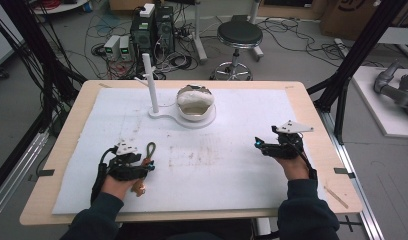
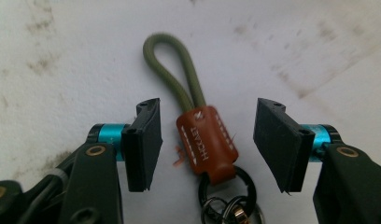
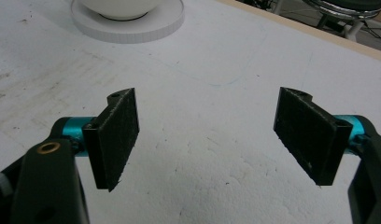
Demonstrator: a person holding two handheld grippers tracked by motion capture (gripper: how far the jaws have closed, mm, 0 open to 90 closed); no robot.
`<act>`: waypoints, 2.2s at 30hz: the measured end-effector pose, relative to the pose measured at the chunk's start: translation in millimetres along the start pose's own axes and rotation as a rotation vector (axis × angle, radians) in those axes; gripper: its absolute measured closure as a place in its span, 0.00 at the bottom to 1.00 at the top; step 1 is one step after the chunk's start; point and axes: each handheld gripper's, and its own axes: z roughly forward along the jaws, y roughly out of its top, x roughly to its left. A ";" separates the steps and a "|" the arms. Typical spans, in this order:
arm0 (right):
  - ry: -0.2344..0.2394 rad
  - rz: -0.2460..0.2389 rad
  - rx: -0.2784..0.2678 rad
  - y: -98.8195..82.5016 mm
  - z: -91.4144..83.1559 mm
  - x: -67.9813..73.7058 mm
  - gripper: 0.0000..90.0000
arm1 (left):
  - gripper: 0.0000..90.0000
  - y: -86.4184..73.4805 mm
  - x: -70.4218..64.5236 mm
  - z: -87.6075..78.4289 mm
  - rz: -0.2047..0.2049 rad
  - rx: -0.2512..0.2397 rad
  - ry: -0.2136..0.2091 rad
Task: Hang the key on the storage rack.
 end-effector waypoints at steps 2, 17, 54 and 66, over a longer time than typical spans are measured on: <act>0.002 0.002 -0.001 -0.1 -0.2 -0.7 0.25 | 0.47 2.1 -4.7 1.1 0.049 0.011 0.037; -0.002 0.007 -0.013 -0.5 -3.3 -1.6 0.26 | 0.79 1.8 14.9 -4.1 -0.065 -0.060 -0.082; -0.004 0.016 -0.033 0.4 -4.0 -4.0 0.26 | 0.79 133.8 64.9 -41.1 -0.088 -0.463 0.025; -0.001 0.013 -0.032 0.0 -2.7 -3.6 0.26 | 0.79 141.7 63.7 -15.3 -0.082 -0.391 0.050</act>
